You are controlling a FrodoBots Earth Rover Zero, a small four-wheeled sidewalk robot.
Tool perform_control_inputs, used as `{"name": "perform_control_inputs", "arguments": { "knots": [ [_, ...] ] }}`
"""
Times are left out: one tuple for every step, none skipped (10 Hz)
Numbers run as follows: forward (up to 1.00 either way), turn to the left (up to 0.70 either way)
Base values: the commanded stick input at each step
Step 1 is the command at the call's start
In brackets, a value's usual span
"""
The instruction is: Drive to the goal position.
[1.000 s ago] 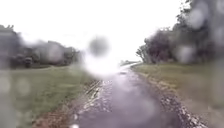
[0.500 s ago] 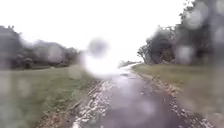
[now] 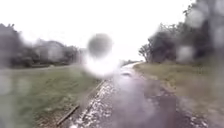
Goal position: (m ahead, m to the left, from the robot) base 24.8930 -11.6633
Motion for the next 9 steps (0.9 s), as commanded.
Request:
{"name": "perform_control_inputs", "arguments": {
  "knots": [
    [0.85,0.00],
    [0.85,-0.34],
    [0.85,-0.34],
    [0.85,-0.34],
    [0.85,-0.34],
    [0.85,-0.34],
    [0.85,-0.34],
    [0.85,-0.34],
    [0.85,-0.20]
  ]
}}
